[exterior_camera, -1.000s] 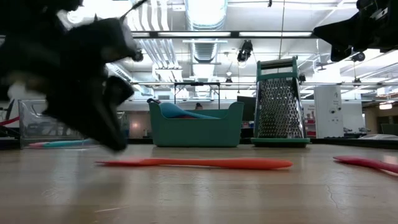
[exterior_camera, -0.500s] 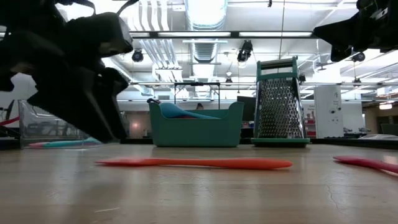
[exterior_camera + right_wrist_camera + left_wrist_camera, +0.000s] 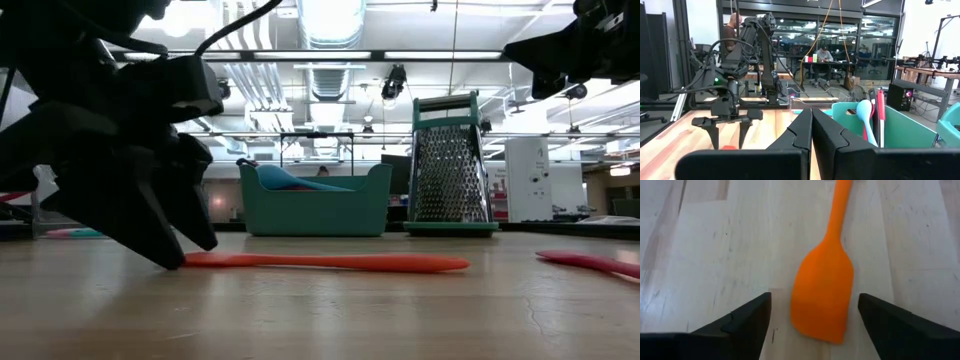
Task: Pick & Place Kitchen Items
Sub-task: Put the orange spatula into the left transparent bin
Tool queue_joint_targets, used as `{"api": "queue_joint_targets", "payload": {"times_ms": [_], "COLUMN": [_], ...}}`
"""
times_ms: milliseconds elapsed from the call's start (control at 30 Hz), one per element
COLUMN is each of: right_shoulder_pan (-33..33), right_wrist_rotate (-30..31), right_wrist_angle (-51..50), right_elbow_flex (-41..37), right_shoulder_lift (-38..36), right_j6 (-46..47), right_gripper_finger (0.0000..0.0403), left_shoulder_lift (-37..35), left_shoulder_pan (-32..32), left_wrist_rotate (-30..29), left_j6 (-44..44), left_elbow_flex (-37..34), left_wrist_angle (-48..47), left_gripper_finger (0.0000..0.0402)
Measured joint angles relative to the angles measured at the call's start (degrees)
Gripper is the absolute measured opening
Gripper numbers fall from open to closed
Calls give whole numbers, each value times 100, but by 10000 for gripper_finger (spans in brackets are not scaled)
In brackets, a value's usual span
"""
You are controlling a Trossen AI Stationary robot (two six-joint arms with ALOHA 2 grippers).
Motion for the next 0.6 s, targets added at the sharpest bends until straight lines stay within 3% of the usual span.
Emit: {"api": "queue_joint_targets", "payload": {"times_ms": [200,333,600], "right_shoulder_pan": [1,0,0], "right_wrist_rotate": [0,0,0], "right_wrist_angle": [0,0,0], "right_elbow_flex": [0,0,0], "right_shoulder_lift": [0,0,0], "right_j6": [-6,-2,-2], "right_gripper_finger": [8,8,8], "left_shoulder_lift": [208,363,427], "left_shoulder_pan": [253,438,488], "left_wrist_rotate": [580,822,717], "left_j6": [-260,-340,-159], "left_elbow_flex": [-218,-407,-471], "left_wrist_angle": [261,546,674], "left_gripper_finger": [268,216,91]}}
